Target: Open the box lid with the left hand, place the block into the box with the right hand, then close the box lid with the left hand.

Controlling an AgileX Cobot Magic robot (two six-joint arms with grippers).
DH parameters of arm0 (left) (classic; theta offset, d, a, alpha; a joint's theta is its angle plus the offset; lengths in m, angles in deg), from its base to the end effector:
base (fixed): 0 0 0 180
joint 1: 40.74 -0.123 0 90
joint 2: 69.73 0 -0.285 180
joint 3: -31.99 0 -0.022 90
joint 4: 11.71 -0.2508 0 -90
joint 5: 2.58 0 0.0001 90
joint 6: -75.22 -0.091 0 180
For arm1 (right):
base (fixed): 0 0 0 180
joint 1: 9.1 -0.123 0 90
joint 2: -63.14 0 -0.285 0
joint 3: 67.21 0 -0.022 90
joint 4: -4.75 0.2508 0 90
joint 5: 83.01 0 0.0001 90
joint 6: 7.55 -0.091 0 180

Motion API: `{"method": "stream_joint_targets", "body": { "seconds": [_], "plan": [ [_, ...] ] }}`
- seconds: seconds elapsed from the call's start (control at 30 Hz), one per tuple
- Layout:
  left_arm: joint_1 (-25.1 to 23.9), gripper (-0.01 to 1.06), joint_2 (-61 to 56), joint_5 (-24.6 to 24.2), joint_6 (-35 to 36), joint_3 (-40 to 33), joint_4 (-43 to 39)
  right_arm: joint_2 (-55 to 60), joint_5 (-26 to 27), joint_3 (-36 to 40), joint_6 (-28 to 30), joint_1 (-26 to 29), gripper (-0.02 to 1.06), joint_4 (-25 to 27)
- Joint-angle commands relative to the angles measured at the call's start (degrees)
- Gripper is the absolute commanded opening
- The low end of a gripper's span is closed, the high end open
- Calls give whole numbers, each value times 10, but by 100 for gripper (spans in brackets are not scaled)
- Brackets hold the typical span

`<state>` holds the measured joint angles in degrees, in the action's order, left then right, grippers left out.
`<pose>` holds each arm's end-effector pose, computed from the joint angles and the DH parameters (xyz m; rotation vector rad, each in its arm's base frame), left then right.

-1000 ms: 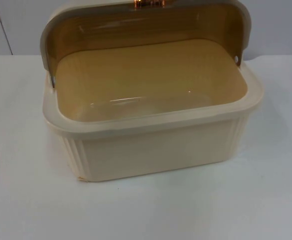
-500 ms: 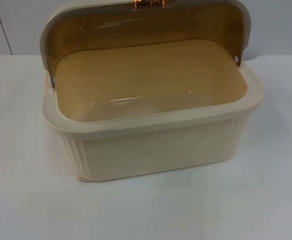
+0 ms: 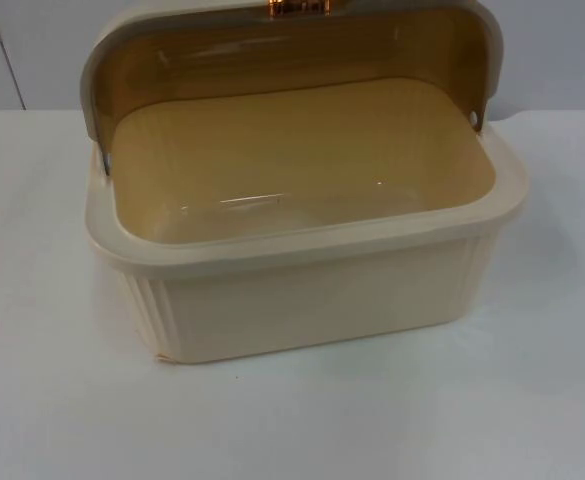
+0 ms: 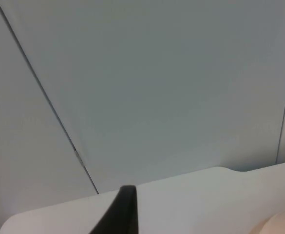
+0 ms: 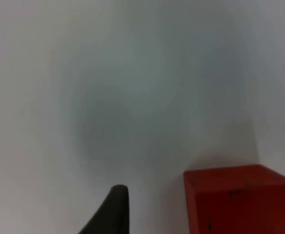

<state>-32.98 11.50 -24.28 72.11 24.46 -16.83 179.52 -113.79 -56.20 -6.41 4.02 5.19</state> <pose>0.2898 -0.0364 0.4003 0.2400 1.9114 0.0331 0.3633 -0.0843 0.1590 0.2963 2.7464 -0.0590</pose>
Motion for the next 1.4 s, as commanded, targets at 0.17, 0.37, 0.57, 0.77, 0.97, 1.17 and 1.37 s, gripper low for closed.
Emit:
{"method": "stream_joint_targets", "body": {
  "seconds": [0.17,0.37,0.57,0.77,0.97,1.17,1.37],
  "plan": [
    [2,105,20,0,4,-3,-2,38,-3,1,12,4,105,-4],
    [2,105,22,0,4,-3,-2,68,-4,1,12,4,105,-22],
    [2,105,22,0,4,-3,-7,79,5,1,12,4,102,-22],
    [2,105,22,0,4,-3,-9,79,1,1,10,4,64,-28],
    [2,105,22,1,4,-3,-13,77,-22,0,-4,4,28,-33],
    [2,105,22,1,4,-3,-13,48,-35,-24,-27,4,2,-33],
    [2,105,22,2,4,-3,-13,-6,-72,-100,-36,4,0,-23]
  ]
}}
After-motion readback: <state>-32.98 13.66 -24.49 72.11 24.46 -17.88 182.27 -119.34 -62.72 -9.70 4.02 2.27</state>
